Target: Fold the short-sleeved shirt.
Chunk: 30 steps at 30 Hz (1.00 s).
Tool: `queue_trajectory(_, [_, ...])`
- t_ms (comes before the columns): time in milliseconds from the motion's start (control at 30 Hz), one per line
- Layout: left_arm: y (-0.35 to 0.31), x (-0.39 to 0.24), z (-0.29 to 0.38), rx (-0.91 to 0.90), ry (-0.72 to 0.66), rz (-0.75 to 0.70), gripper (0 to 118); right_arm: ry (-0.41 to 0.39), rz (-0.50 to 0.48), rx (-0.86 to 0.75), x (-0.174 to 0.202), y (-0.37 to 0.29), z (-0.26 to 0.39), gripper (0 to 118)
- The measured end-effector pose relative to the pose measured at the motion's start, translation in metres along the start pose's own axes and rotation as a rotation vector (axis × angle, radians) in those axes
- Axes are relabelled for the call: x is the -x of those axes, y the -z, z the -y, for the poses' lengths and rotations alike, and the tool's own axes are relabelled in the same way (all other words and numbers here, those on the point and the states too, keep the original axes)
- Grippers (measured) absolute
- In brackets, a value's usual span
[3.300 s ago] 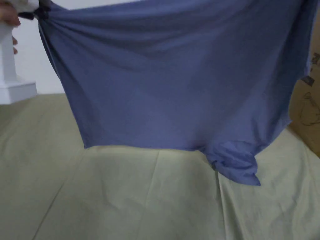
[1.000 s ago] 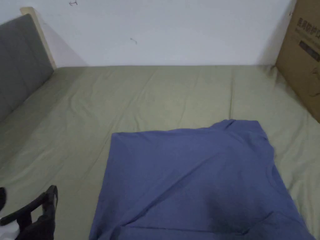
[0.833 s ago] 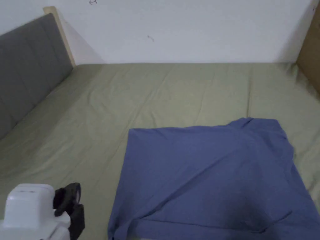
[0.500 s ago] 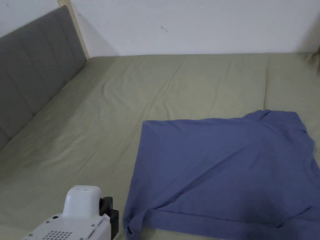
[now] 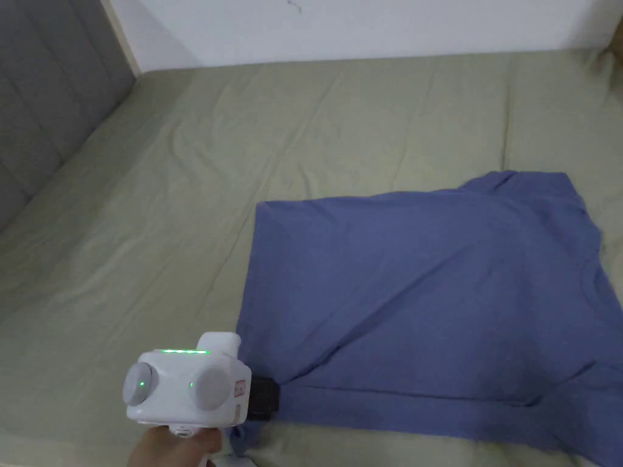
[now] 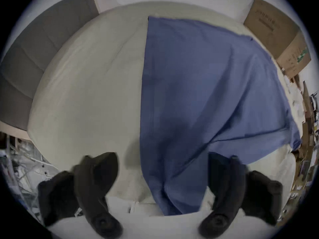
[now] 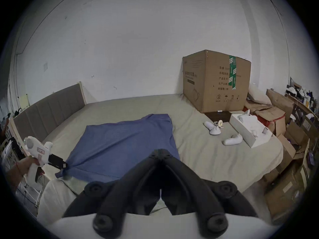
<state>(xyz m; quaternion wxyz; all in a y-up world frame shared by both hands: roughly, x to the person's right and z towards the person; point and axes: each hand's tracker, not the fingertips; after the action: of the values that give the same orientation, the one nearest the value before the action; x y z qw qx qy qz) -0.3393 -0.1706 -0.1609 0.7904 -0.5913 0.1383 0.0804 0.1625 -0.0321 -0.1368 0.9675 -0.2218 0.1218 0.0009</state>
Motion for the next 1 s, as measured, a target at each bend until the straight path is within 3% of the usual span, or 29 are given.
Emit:
queue_trajectory(33, [0.004,-0.001,0.001,0.019,0.007,0.003,81,0.001,0.002,0.006,0.0,0.002,0.0,0])
queue_trajectory(67, [0.007,-0.001,0.003,0.016,-0.012,0.064,76,0.001,0.002,0.015,0.0,0.004,0.001,0])
queue_trajectory(100, [0.002,-0.003,0.003,-0.015,-0.014,0.023,72,0.002,0.002,0.027,-0.002,0.007,0.002,0])
queue_trajectory(133, [-0.004,-0.004,0.003,-0.021,-0.002,0.036,59,0.002,0.002,0.041,-0.003,0.01,0.003,0])
queue_trajectory(167, [-0.009,-0.005,0.003,-0.04,-0.008,0.047,25,0.007,-0.006,0.06,-0.004,0.013,0.005,0])
queue_trajectory(200, [-0.012,0.0,0.001,-0.067,-0.042,0.097,5,0.011,-0.01,0.078,-0.005,0.017,0.007,0])
queue_trajectory(233, [-0.015,0.0,0.001,-0.078,-0.106,0.178,5,0.01,-0.009,0.099,-0.008,0.023,0.011,0])
queue_trajectory(300, [-0.02,-0.013,0.002,-0.083,-0.005,0.052,5,-0.025,0.006,0.147,-0.012,0.032,0.017,0])
queue_trajectory(500, [-0.027,-0.011,0.007,-0.097,-0.02,0.06,5,-0.053,-0.001,0.338,-0.031,0.073,0.04,0])
queue_trajectory(533, [-0.028,-0.011,0.007,-0.095,-0.027,0.066,5,-0.056,-0.007,0.366,-0.035,0.082,0.046,9])
queue_trajectory(567, [-0.028,-0.011,0.007,-0.113,-0.034,0.083,5,-0.052,0.002,0.397,-0.038,0.09,0.052,64])
queue_trajectory(600, [-0.028,-0.011,0.007,-0.114,-0.033,0.082,5,-0.034,-0.011,0.44,-0.043,0.098,0.056,108])
queue_trajectory(633, [-0.029,-0.011,0.007,-0.115,-0.036,0.082,5,0.016,-0.026,0.496,-0.049,0.11,0.061,117])
queue_trajectory(667, [-0.03,-0.01,0.007,-0.114,-0.037,0.086,5,0.041,-0.04,0.57,-0.054,0.121,0.065,117])
queue_trajectory(767, [-0.036,-0.018,0.008,-0.115,-0.035,0.082,5,0.097,-0.036,0.56,-0.061,0.138,0.076,117])
queue_trajectory(933, [-0.037,-0.021,0.008,-0.109,-0.036,0.077,5,0.009,-0.039,0.723,-0.052,0.164,0.077,111])
queue_trajectory(967, [-0.037,-0.022,0.009,-0.099,-0.035,0.076,5,-0.005,-0.043,0.713,-0.05,0.166,0.078,92])
queue_trajectory(1000, [-0.038,-0.02,0.009,-0.098,-0.035,0.075,5,-0.027,-0.025,0.701,-0.048,0.166,0.078,56])
